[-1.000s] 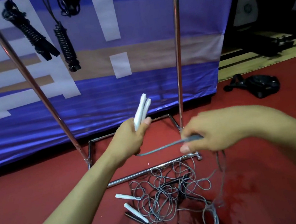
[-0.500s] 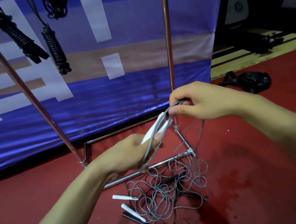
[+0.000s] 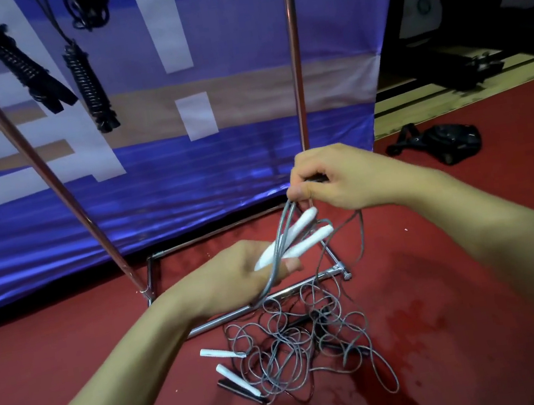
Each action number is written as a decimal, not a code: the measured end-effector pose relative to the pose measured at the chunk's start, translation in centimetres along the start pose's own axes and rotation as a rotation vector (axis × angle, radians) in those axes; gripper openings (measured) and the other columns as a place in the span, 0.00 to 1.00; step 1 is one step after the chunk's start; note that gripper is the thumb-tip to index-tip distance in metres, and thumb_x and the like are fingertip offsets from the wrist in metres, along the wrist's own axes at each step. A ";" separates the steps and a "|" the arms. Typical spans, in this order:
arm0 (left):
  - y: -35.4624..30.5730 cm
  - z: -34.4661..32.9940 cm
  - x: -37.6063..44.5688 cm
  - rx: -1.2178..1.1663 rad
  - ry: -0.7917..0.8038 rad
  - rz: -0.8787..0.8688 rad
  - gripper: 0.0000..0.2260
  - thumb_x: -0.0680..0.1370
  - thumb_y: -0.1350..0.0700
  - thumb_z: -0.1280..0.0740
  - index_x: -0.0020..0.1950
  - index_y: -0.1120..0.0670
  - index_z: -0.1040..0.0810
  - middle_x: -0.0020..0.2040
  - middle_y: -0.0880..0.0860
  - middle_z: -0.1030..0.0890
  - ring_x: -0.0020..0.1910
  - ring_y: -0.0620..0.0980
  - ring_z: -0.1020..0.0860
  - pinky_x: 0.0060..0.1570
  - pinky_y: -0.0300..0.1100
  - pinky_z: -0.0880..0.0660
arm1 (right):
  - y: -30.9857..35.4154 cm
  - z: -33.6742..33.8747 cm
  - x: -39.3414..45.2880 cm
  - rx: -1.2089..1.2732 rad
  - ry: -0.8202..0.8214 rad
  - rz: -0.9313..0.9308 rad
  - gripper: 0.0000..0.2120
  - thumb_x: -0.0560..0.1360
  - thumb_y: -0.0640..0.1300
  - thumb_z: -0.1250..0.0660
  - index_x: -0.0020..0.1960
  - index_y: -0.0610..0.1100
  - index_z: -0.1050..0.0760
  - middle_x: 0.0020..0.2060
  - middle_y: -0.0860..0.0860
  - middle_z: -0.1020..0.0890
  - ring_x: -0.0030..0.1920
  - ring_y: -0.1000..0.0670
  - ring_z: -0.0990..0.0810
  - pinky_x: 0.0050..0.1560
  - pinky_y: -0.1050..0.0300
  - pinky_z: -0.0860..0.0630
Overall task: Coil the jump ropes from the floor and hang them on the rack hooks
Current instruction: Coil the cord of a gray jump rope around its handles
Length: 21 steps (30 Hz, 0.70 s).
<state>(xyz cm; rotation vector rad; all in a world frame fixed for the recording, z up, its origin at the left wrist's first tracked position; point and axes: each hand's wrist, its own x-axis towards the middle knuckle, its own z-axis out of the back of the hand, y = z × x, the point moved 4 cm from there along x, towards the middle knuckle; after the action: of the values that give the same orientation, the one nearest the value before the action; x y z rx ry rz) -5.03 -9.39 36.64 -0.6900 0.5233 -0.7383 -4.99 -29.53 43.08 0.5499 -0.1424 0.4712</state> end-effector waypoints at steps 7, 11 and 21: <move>-1.5 0.2 -1.0 -0.082 -0.082 -0.076 0.16 0.82 0.42 0.33 0.57 0.54 0.20 0.34 0.49 0.28 0.32 0.46 0.21 0.40 0.51 0.18 | -3.4 -4.5 -0.3 0.240 0.156 -0.146 0.15 0.79 0.36 0.36 0.46 0.56 0.23 0.36 0.61 0.20 0.37 0.62 0.26 0.41 0.58 0.29; 0.2 2.4 -1.0 -0.075 -0.298 0.008 0.08 0.81 0.45 0.31 0.55 0.48 0.24 0.31 0.47 0.22 0.29 0.48 0.19 0.32 0.37 0.26 | -1.7 -5.3 -0.5 0.146 0.120 -0.187 0.12 0.86 0.48 0.41 0.45 0.58 0.28 0.35 0.60 0.22 0.36 0.60 0.25 0.42 0.59 0.29; -0.2 2.2 -0.2 0.024 -0.426 -0.089 0.07 0.82 0.49 0.32 0.55 0.48 0.29 0.33 0.36 0.21 0.27 0.42 0.29 0.29 0.34 0.31 | 2.4 -6.4 0.3 -0.069 0.096 -0.304 0.27 0.86 0.56 0.58 0.61 0.50 0.21 0.32 0.53 0.26 0.41 0.46 0.22 0.46 0.50 0.30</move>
<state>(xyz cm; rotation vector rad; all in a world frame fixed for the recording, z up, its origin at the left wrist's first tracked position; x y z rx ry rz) -3.83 -8.54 38.32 -0.8253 0.0954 -0.6551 -5.81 -24.23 38.84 0.4707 0.0181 0.1948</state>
